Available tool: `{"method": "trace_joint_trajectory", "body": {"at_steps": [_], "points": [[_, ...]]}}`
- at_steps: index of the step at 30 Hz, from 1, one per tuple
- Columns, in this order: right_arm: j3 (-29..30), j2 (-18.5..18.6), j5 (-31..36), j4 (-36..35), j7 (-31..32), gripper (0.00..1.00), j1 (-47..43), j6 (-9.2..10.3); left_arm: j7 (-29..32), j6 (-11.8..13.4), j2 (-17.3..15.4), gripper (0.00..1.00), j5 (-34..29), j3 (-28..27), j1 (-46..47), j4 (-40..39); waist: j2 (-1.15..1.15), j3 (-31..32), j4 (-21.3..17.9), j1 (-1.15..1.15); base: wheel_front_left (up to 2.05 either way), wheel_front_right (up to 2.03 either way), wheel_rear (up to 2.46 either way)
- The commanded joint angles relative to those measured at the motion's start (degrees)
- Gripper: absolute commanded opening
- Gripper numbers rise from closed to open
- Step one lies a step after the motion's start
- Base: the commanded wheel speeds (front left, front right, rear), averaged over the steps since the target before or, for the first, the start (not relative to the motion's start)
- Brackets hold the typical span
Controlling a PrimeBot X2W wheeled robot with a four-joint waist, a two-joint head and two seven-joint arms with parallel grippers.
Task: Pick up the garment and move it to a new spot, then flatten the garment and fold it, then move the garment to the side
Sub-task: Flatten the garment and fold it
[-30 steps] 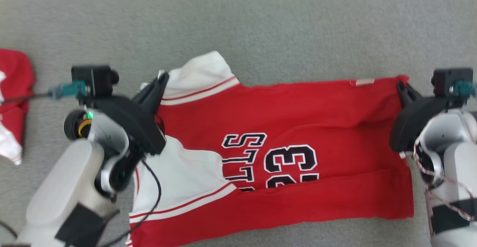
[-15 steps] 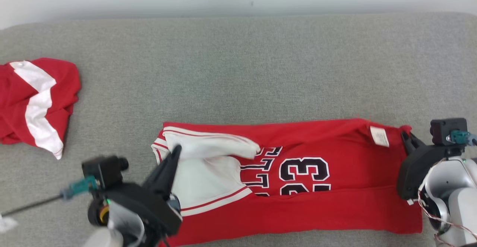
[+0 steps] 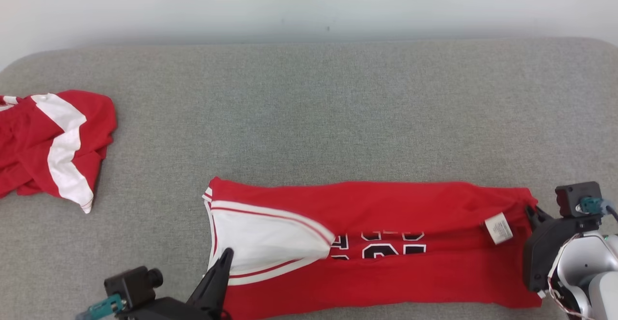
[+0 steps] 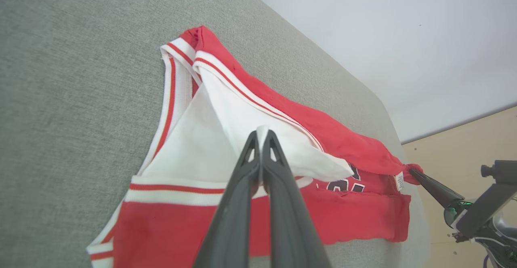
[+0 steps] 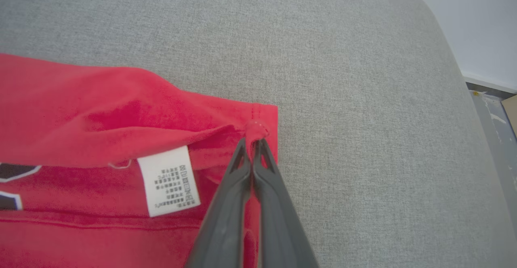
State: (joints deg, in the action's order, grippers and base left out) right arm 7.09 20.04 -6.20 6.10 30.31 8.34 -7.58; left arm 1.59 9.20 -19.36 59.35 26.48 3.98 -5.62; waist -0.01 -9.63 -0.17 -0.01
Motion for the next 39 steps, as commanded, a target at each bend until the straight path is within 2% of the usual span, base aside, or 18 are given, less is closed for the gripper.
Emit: {"method": "trace_joint_trajectory", "body": {"at_steps": [1,6,7,8,9,10,16,19,22,26,31,36,39], "points": [[-0.6,0.6,0.2,-0.3,0.3,0.00,-1.0,0.12,-0.1,0.3,-0.5,0.00,0.0,-0.2,-1.1,-0.2,0.01,0.5,0.1,0.01,0.00,0.00,0.00],[-1.4,1.0,-0.2,-0.7,1.4,0.00,-1.9,0.12,0.4,0.7,-0.3,0.00,0.8,0.1,-2.9,-0.3,0.01,1.1,0.0,0.01,0.00,0.00,0.00],[-1.5,1.0,-0.3,-0.6,1.7,0.20,-2.0,0.12,0.4,0.9,-0.4,0.00,0.5,0.4,-3.0,0.0,0.01,1.2,0.0,0.01,0.00,0.00,0.00],[-1.2,0.7,-0.5,-0.5,1.8,1.00,-2.0,0.12,0.1,1.1,-0.5,0.08,0.0,0.5,-3.0,0.3,0.01,1.3,0.0,0.01,0.00,0.00,0.00],[-0.8,0.2,-0.7,-0.5,1.7,1.00,-1.9,0.12,-0.2,1.2,-0.4,0.71,-0.3,0.5,-3.0,0.7,0.01,1.4,-0.1,0.01,0.00,0.00,0.00],[-0.6,-0.1,-0.7,-0.5,1.5,1.00,-1.9,0.12,-0.1,1.4,-0.5,1.00,-0.7,0.8,-3.1,1.3,0.01,1.5,-0.1,0.01,0.00,0.00,0.00],[0.3,-1.0,0.5,-0.3,0.4,1.00,-2.4,0.12,-0.2,3.2,-1.4,1.00,-2.8,1.7,-3.7,3.1,0.01,2.5,-0.2,0.01,0.00,0.00,0.00],[2.5,-2.6,0.7,-0.9,-1.7,1.00,-2.8,0.12,-1.5,4.2,-2.7,1.00,-5.9,2.3,-3.7,4.1,0.01,3.4,0.0,0.01,0.00,0.00,0.00],[6.1,-6.2,0.0,-1.9,-4.6,1.00,-4.3,0.12,-4.7,4.4,-2.9,1.00,-9.1,2.9,-3.5,4.6,0.01,4.6,0.4,0.01,0.00,0.00,0.00],[10.4,-12.5,-0.7,-2.7,-9.4,1.00,-6.3,0.12,-12.6,4.6,-2.9,1.00,-14.5,2.5,-2.5,6.2,0.01,6.0,0.7,0.01,0.00,0.00,0.00],[13.2,-16.6,-2.4,-2.0,-15.5,1.00,-7.8,0.12,-16.7,4.4,-1.4,1.00,-22.1,-0.3,-2.3,7.5,0.01,7.4,0.4,0.01,0.00,0.00,0.00],[14.2,-17.2,-7.2,0.5,-18.8,1.00,-8.3,0.12,-16.7,3.4,3.4,1.00,-30.7,-8.5,-5.7,4.7,0.01,8.6,-0.4,0.01,0.00,0.00,0.00],[13.8,-17.2,-8.6,2.4,-20.0,1.00,-8.2,0.12,-16.8,1.6,6.2,1.00,-35.2,-12.8,-7.9,3.9,0.01,9.2,-1.2,0.01,0.00,0.00,0.00]]}}
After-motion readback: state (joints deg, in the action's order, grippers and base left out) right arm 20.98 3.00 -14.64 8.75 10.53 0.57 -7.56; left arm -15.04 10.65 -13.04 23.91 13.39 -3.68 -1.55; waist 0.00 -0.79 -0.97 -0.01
